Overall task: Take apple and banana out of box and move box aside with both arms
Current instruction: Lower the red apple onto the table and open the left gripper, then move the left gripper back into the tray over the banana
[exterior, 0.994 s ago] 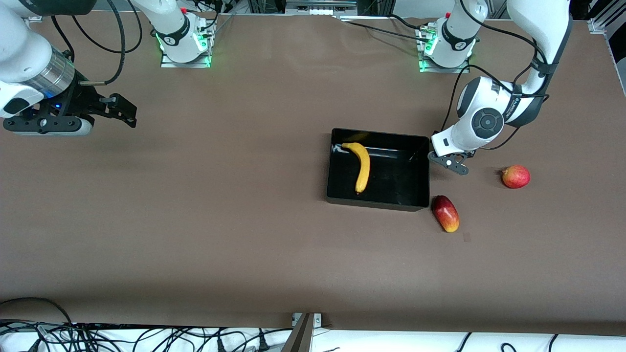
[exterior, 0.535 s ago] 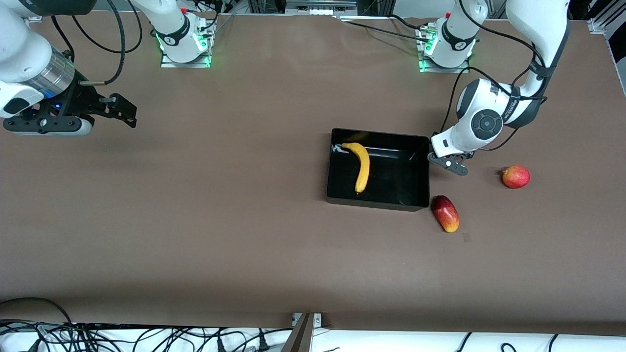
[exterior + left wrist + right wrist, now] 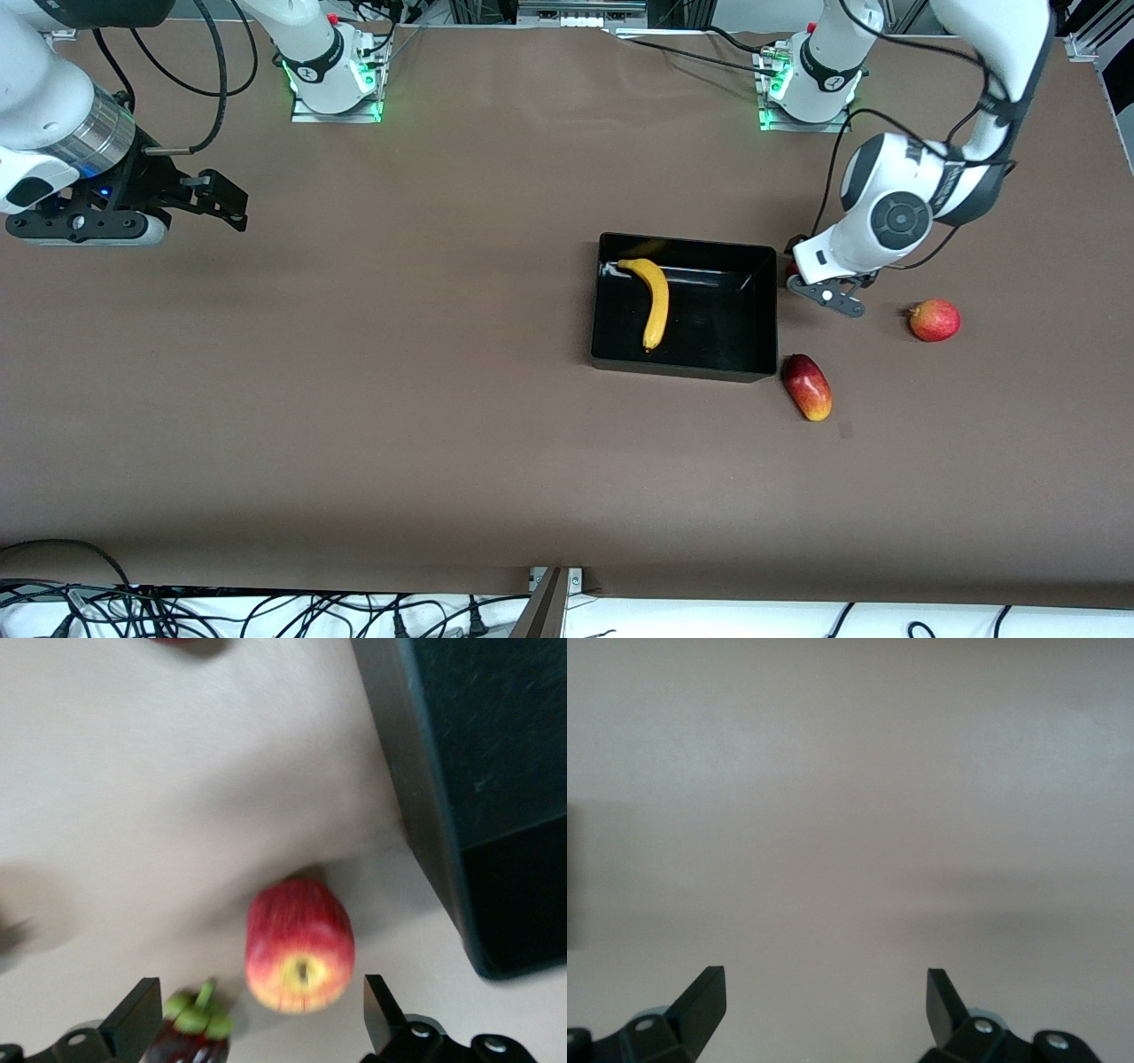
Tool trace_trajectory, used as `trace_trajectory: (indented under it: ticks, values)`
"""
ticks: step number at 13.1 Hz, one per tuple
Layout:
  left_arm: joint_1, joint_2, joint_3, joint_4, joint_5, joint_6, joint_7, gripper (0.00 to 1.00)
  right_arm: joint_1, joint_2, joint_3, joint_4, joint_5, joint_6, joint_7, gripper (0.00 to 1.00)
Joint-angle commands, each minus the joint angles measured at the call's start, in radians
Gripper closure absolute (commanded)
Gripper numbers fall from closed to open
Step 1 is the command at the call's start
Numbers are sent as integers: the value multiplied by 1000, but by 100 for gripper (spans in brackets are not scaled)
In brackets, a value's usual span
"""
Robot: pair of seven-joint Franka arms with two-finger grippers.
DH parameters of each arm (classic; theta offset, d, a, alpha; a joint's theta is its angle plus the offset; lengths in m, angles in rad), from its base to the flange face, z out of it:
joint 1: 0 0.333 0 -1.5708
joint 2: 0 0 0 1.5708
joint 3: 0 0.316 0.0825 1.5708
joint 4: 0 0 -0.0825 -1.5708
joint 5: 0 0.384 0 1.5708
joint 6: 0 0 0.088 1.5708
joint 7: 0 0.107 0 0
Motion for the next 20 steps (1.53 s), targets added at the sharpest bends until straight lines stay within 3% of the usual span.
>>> trace_trajectory:
  ticks: [1, 4, 8, 12, 20]
  values:
    - [-13, -30, -16, 186, -40, -228, -27, 0, -13, 7, 9, 18, -9, -5, -14, 0]
    - [-65, 13, -64, 292, -157, -255, -228, 0, -13, 7, 9, 18, -9, -5, -14, 0]
    - [-174, 189, -100, 443, -160, -168, -556, 0, -13, 7, 9, 18, -9, -5, -14, 0]
    - [-275, 335, -108, 440, -145, 93, -780, 0, -13, 7, 9, 18, -9, -5, -14, 0]
    - [-330, 485, -108, 432, -134, 311, -865, 0, -13, 7, 9, 18, -9, -7, -14, 0]
